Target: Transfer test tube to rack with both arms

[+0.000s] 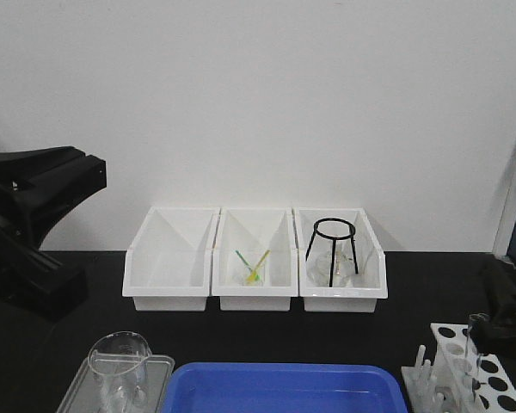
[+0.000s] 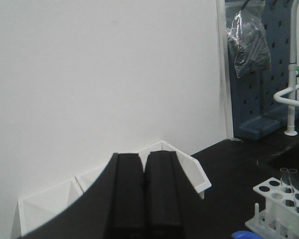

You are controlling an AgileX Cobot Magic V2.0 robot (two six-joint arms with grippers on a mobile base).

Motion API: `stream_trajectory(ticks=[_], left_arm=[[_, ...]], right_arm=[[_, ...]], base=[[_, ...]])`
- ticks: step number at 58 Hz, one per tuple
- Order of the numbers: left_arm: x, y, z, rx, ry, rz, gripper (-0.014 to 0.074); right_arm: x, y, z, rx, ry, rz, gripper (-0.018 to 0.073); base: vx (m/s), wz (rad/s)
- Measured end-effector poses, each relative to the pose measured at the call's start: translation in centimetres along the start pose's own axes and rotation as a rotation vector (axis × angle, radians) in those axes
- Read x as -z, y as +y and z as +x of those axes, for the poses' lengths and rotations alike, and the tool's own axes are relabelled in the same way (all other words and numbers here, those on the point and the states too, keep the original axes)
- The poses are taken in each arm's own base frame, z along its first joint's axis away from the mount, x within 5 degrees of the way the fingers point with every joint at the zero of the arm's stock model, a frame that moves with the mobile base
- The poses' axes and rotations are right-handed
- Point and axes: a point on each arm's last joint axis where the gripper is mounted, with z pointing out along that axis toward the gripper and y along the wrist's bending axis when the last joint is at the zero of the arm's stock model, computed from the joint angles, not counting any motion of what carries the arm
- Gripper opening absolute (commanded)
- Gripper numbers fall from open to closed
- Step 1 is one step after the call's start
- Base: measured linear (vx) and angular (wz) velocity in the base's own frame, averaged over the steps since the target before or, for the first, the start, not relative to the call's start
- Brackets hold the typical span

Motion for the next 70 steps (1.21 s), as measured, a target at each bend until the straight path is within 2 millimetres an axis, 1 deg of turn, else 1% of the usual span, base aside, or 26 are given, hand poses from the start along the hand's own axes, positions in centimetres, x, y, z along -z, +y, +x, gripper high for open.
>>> stream_trajectory(ticks=[2, 4, 6, 11, 16, 20, 25, 31, 38, 45, 70], left_arm=[[0.0, 0.1, 0.2, 0.016, 0.017, -0.016, -0.0007], [0.0, 0.3, 0.3, 0.033, 0.038, -0.035, -0.0007], [0.1, 0.5, 0.6, 0.05, 0.06, -0.055, -0.0007], [0.4, 0.8, 1.4, 0.079, 0.108, -0.085, -0.0007], [1.0, 0.7, 2.8, 0.105, 0.148, -0.078, -0.0007], [1.6, 0.6, 4.3, 0.132, 0.186, -0.07, -0.0007], [2.4, 0.5, 6.2, 0.168, 0.234, -0.057, -0.0007], [3.0, 0.2, 7.9, 0.185, 0.26, -0.034, -0.0007], [3.3, -0.1, 8.8, 0.185, 0.261, -0.003, -0.0007], [3.3, -0.1, 9.1, 0.183, 0.27, -0.004, -0.0007], [3.3, -0.1, 9.1, 0.183, 0.27, -0.004, -0.0007]], right_arm=[[0.8, 0.0, -0.6, -0.007, 0.025, -0.013, 0.0163], [1.7, 0.1, -1.1, -0.011, 0.059, -0.028, 0.0054], [2.6, 0.2, -1.3, -0.015, 0.103, -0.043, -0.0015], [5.0, 0.3, -1.5, 0.006, 0.221, -0.085, -0.0013], [6.9, 0.4, -1.6, 0.047, 0.308, -0.121, -0.0011], [8.2, 0.3, -1.8, 0.078, 0.328, -0.14, -0.0011], [9.2, 0.3, -2.2, 0.114, 0.313, -0.153, -0.0011], [9.8, 0.2, -2.7, 0.136, 0.272, -0.156, -0.0011], [9.9, 0.2, -2.8, 0.139, 0.265, -0.156, -0.0011], [9.9, 0.2, -2.8, 0.139, 0.265, -0.156, -0.0011], [9.9, 0.2, -2.8, 0.139, 0.265, -0.156, -0.0011]], base=[[0.0, 0.0], [0.0, 0.0], [0.0, 0.0], [0.0, 0.0], [0.0, 0.0], [0.0, 0.0], [0.0, 0.0], [0.0, 0.0], [0.0, 0.0], [0.0, 0.0], [0.0, 0.0]])
